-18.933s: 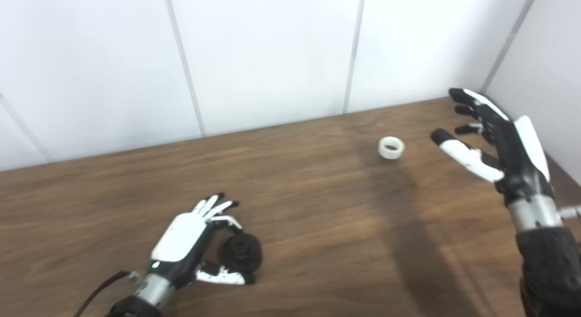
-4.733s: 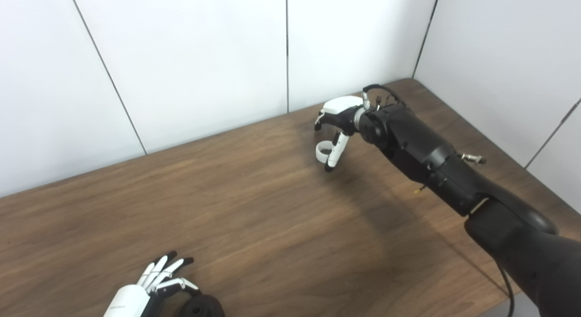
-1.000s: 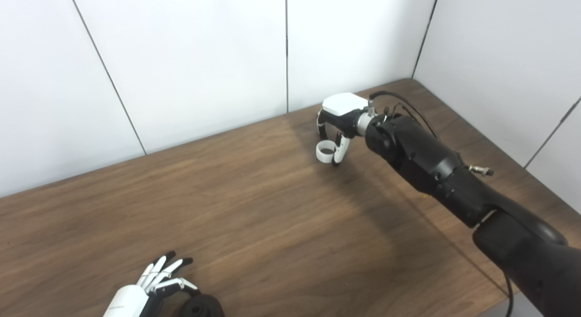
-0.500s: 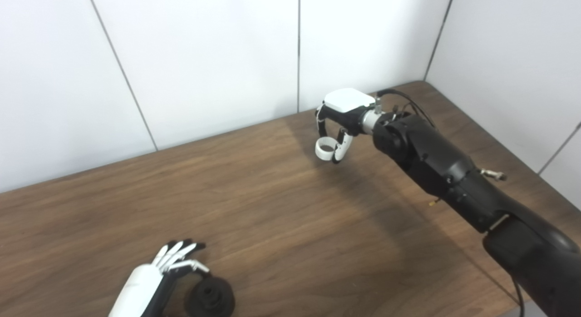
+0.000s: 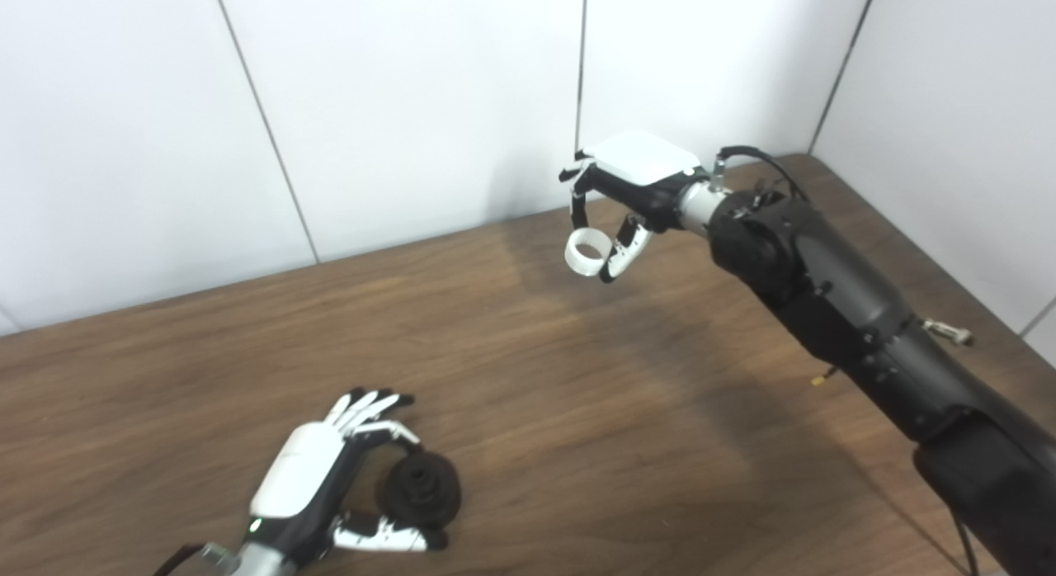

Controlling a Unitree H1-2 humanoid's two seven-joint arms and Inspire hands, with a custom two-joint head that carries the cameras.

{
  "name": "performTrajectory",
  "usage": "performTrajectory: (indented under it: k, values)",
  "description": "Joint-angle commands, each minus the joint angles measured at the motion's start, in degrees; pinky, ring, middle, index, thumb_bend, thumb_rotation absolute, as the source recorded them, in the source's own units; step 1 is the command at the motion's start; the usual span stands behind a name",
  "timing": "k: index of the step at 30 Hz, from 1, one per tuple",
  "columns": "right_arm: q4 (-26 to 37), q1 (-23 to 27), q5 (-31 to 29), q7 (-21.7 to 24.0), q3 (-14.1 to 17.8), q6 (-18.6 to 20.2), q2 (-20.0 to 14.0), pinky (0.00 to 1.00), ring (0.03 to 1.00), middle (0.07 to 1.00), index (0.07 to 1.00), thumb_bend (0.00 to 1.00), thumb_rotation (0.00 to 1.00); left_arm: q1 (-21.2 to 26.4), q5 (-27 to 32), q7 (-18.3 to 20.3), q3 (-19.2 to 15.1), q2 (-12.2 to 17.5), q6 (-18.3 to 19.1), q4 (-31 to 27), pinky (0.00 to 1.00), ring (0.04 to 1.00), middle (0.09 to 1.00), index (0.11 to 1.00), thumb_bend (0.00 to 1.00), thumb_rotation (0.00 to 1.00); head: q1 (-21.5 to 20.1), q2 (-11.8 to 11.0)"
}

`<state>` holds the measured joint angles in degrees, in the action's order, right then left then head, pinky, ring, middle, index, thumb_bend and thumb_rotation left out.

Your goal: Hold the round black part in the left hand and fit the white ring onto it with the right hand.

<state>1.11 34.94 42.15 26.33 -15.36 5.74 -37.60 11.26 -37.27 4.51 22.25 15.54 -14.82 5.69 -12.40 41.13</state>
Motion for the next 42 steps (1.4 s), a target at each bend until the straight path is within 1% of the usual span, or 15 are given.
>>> performTrajectory:
  k: [1,3,4,8,10,16,19,22,29,36,38,42]
  values:
    - [3.63,2.26,-1.4,0.12,1.42,-1.52,-0.88,0.86,0.973,0.896,0.479,0.51,0.14,1.22,-2.65,1.4,1.17,-0.36,2.13,2.05,1.0,0.936,0.886,0.48,0.52,0.05,0.32,0.13]
    - [5.98,2.3,-2.73,1.07,1.51,-1.76,-0.47,0.86,0.973,0.898,0.479,0.51,0.14,1.91,-2.74,1.88,1.57,-1.04,2.92,2.3,1.0,0.939,0.888,0.479,0.52,0.05,2.46,1.12]
    - [7.09,2.35,-3.41,1.46,1.42,-2.17,-0.18,0.86,0.979,0.905,0.479,0.51,0.14,2.21,-2.79,2.03,1.73,-1.31,3.25,2.47,1.0,0.94,0.889,0.479,0.52,0.05,2.64,1.22]
    - [11.0,2.6,-5.72,3.21,1.09,-3.12,1.13,0.87,0.988,0.916,0.479,0.51,0.14,3.07,-2.76,1.53,2.38,-2.27,3.69,3.41,1.0,0.931,0.876,0.479,0.52,0.05,5.31,2.82]
    - [12.98,2.78,-6.65,4.62,0.77,-3.01,1.89,0.87,0.99,0.922,0.479,0.51,0.14,3.31,-2.75,1.8,2.74,-2.72,4.29,3.42,1.0,0.93,0.876,0.479,0.52,0.05,6.82,3.61]
    - [17.49,2.17,-9.16,7.38,-0.53,-3.51,4.57,0.88,0.994,0.925,0.479,0.51,0.15,3.45,-2.89,1.18,3.58,-4.11,4.76,3.74,1.0,0.935,0.884,0.479,0.52,0.05,9.48,5.18]
    - [19.08,1.45,-9.39,8.24,-1.22,-3.41,5.59,0.88,0.993,0.921,0.478,0.51,0.15,3.46,-2.84,1.22,3.82,-4.65,5.48,3.52,1.0,0.933,0.886,0.479,0.52,0.05,10.28,5.75]
    - [19.79,0.89,-9.95,8.68,-1.65,-4.17,6.11,0.87,0.99,0.917,0.476,0.51,0.15,3.53,-3.03,1.29,4.25,-4.98,5.99,3.08,1.0,0.932,0.887,0.479,0.52,0.05,11.18,6.34]
    - [20.4,0.24,-10.37,10.65,-3.44,-5.31,7.99,0.87,0.995,0.926,0.478,0.51,0.15,3.27,-3.18,1.67,5.02,-5.82,7.47,1.72,1.0,0.932,0.88,0.479,0.52,0.05,11.58,7.01]
    - [20.65,-0.7,-9.94,11.72,-4.82,-5.86,9.18,0.89,0.987,0.928,0.478,0.51,0.14,2.8,-2.85,1.6,5.51,-5.97,7.8,0.77,1.0,0.929,0.872,0.479,0.52,0.05,11.37,7.31]
    - [20.25,-0.93,-9.68,11.79,-5.44,-6.57,9.26,0.89,0.985,0.927,0.478,0.51,0.14,2.55,-2.78,1.87,5.65,-5.98,8.06,0.3,1.0,0.931,0.875,0.479,0.52,0.05,11.47,7.37]
    - [19.49,-0.94,-9.51,12.54,-6.35,-7.06,9.37,0.93,0.997,0.933,0.479,0.51,0.14,2.18,-2.71,2.36,5.86,-6.01,8.78,-0.58,1.0,0.936,0.88,0.479,0.52,0.05,11.56,7.46]
